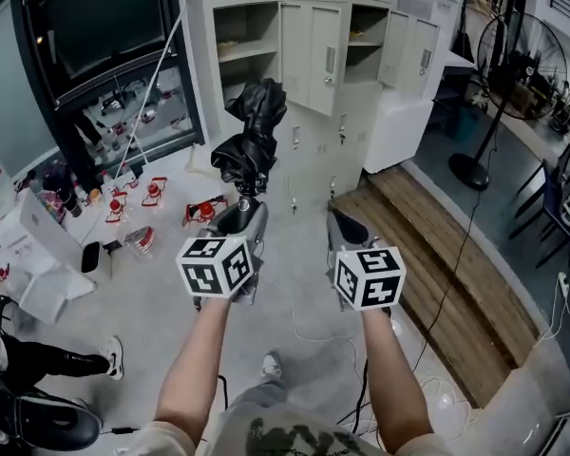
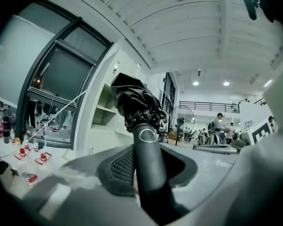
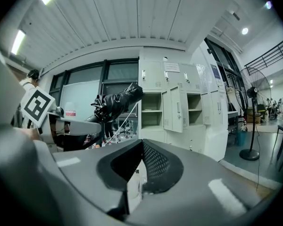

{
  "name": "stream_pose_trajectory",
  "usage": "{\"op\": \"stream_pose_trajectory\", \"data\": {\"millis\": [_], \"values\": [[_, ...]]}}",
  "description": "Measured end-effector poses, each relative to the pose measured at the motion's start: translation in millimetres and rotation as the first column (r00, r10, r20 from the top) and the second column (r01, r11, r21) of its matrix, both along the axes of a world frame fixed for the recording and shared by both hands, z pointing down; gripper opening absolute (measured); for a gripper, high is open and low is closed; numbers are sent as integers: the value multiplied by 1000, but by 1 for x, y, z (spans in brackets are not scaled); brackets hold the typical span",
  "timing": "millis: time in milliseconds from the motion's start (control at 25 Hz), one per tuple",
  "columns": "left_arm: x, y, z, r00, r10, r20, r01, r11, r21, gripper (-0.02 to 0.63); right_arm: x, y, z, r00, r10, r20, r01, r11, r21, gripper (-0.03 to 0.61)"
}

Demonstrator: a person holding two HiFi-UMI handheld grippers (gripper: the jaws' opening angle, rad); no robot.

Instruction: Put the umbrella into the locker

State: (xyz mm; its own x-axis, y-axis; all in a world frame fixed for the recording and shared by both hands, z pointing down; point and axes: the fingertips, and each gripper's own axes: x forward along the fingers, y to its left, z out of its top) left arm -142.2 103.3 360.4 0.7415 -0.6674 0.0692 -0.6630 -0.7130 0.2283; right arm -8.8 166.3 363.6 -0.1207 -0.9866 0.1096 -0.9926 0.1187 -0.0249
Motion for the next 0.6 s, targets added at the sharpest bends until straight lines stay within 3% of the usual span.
{"op": "stream_pose_trajectory", "data": {"millis": [600], "values": [[16,-163,-17,1000,30,6,-30,999,-19,130,15,-160,-23,1000,31,-7,-31,999,-22,-2]]}}
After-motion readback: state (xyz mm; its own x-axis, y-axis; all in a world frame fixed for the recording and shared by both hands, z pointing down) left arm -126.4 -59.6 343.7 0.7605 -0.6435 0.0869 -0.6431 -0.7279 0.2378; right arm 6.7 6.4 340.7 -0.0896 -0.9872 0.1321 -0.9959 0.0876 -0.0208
